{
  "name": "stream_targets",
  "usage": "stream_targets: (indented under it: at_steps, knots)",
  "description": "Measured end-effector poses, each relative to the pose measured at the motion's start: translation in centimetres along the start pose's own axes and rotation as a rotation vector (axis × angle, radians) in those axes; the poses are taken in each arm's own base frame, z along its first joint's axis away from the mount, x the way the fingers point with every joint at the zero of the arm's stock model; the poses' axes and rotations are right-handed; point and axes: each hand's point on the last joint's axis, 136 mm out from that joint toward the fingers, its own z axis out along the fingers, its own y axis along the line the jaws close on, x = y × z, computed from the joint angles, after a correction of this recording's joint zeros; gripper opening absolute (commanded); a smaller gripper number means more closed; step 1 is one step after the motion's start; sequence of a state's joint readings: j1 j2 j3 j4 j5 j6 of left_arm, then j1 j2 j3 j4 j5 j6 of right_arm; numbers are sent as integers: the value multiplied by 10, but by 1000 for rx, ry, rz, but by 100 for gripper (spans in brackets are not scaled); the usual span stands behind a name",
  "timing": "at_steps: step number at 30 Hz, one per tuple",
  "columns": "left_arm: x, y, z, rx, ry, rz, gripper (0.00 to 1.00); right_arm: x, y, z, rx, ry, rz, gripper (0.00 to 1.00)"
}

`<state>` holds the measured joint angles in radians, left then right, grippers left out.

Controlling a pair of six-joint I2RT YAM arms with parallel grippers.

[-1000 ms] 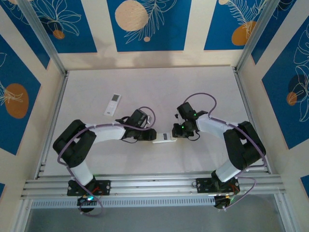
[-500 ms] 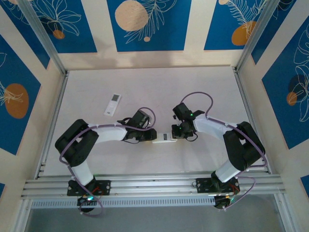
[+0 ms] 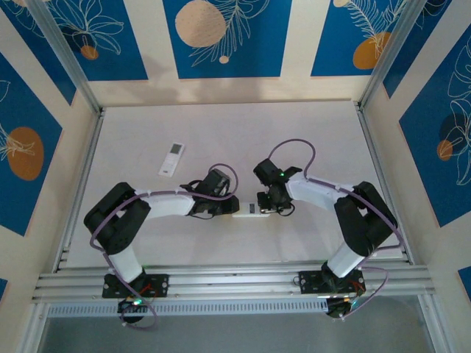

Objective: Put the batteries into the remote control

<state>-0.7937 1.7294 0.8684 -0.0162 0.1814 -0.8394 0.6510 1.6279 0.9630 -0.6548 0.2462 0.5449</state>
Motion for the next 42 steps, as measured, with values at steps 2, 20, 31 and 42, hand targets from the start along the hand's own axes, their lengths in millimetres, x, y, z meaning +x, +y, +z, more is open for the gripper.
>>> stream_targets:
  at_steps: [2,20,31,42]
  knots:
    - [0,0,0,0,0,0,28,0,0,1,49,0,-14,23]
    - [0,-1,-1,-11,-9,25,28,-1,-7,2,52,21,35,25]
    - [0,-2,2,-5,-3,35,28,0,3,1,-9,44,70,23]
    - [-1,-21,13,50,-26,55,31,-9,66,-13,-283,-15,151,25]
